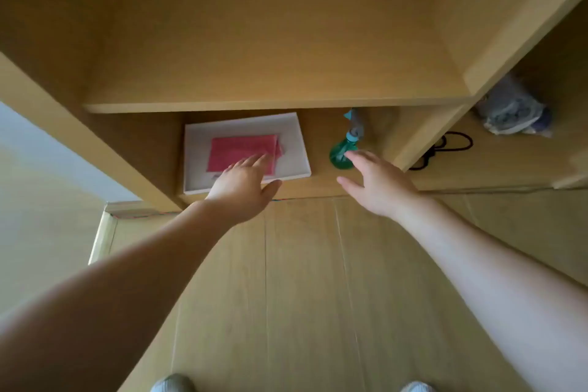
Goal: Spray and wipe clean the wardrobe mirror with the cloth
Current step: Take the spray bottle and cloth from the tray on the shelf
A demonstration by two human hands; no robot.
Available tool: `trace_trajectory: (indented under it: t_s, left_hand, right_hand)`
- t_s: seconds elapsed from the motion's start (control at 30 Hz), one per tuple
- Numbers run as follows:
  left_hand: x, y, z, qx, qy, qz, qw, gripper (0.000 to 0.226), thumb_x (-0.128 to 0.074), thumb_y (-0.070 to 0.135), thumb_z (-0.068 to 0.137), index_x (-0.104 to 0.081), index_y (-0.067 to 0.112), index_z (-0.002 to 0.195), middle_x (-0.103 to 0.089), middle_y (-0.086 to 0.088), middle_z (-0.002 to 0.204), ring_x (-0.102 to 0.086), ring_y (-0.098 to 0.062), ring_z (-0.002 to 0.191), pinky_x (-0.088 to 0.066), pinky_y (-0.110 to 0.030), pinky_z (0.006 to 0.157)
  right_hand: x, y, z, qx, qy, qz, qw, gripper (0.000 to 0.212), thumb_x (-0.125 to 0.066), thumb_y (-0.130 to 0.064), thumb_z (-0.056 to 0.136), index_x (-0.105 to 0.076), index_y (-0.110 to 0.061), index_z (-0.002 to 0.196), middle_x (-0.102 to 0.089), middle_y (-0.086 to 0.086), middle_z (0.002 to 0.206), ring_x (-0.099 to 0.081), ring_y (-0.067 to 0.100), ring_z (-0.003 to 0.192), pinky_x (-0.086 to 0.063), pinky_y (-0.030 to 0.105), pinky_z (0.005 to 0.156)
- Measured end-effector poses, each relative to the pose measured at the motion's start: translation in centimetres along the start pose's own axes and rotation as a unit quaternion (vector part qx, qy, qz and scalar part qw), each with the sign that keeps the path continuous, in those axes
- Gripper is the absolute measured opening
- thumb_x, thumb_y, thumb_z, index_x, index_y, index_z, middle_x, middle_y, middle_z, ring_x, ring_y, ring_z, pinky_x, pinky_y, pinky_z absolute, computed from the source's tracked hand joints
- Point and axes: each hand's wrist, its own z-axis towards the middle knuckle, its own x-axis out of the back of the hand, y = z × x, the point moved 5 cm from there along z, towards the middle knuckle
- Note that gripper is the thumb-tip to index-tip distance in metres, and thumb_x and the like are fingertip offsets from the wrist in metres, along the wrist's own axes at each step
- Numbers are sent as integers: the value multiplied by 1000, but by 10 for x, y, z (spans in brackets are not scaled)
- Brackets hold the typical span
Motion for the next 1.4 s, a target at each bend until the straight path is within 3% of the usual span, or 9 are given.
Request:
trace_trajectory:
  t_s: [0.2, 0.33, 0.47, 0.67, 0.77, 0.87, 1.0, 1.2, 1.4]
  left_hand:
    - [-8, -5, 24, -23, 40, 14, 999, 53, -48, 40, 95, -37, 20, 143, -49, -7, 140, -47, -29, 125, -38, -39, 100]
    - [-12, 2, 34, -22, 59, 6, 998, 51, -48, 37, 95, -39, 18, 141, -51, -9, 138, -48, -31, 123, -38, -40, 100]
    - [-22, 6, 37, -50, 65, 11, 997, 46, -47, 39, 96, -43, 18, 137, -53, -6, 135, -50, -27, 121, -38, -38, 99]
    - [-15, 7, 34, -75, 104, 1, 992, 46, -50, 34, 95, -45, 17, 137, -55, -5, 134, -51, -26, 122, -40, -38, 99]
    - [-14, 5, 27, -85, 116, 4, 990, 46, -52, 33, 95, -46, 16, 137, -54, -6, 136, -49, -26, 125, -38, -39, 102]
    - [-16, -2, 22, -82, 105, 13, 991, 49, -50, 35, 96, -43, 17, 141, -51, -6, 140, -44, -26, 131, -34, -38, 106]
    - [-18, -7, 18, -86, 93, 23, 992, 52, -48, 37, 97, -37, 20, 145, -46, -5, 145, -38, -24, 136, -29, -36, 110]
    - [-18, -6, 20, -93, 88, 27, 991, 54, -46, 37, 97, -35, 20, 146, -43, -4, 147, -34, -22, 138, -26, -35, 112]
    - [-18, 13, 26, -115, 93, 11, 989, 54, -48, 38, 96, -34, 21, 146, -42, -1, 149, -36, -20, 137, -29, -35, 111]
  right_hand:
    - [-14, 32, 20, -45, 32, -4, 998, 63, -46, -49, 97, -31, -20, 150, -36, 1, 155, -40, 22, 137, -38, 35, 105]
    - [-23, 52, 34, -90, 50, 9, 995, 63, -47, -48, 96, -28, -23, 151, -43, 3, 150, -51, 26, 127, -48, 36, 94]
    - [-28, 67, 55, -136, 80, 38, 987, 67, -50, -46, 96, -21, -24, 153, -44, 5, 149, -54, 28, 124, -49, 36, 89]
    - [-26, 72, 93, -174, 159, 145, 961, 68, -52, -43, 97, -22, -18, 153, -54, 9, 140, -63, 30, 110, -47, 27, 65]
    - [-32, 70, 106, -167, 171, 179, 954, 55, -53, -41, 97, -35, -18, 145, -64, 9, 124, -66, 28, 99, -38, 21, 52]
    - [-35, 69, 115, -171, 174, 191, 951, 38, -52, -35, 99, -48, -15, 130, -66, 10, 111, -63, 26, 85, -39, 26, 57]
    - [-33, 72, 119, -192, 195, 142, 951, 26, -44, -31, 101, -59, -15, 115, -67, 12, 98, -54, 25, 72, -36, 27, 53]
    - [-36, 66, 106, -163, 185, 149, 958, 23, -47, -23, 100, -62, -22, 117, -60, -1, 96, -51, 17, 76, -34, 23, 54]
    - [-34, 48, 77, -93, 133, 128, 978, 24, -46, -24, 101, -60, -20, 121, -63, -1, 102, -58, 17, 84, -44, 26, 60]
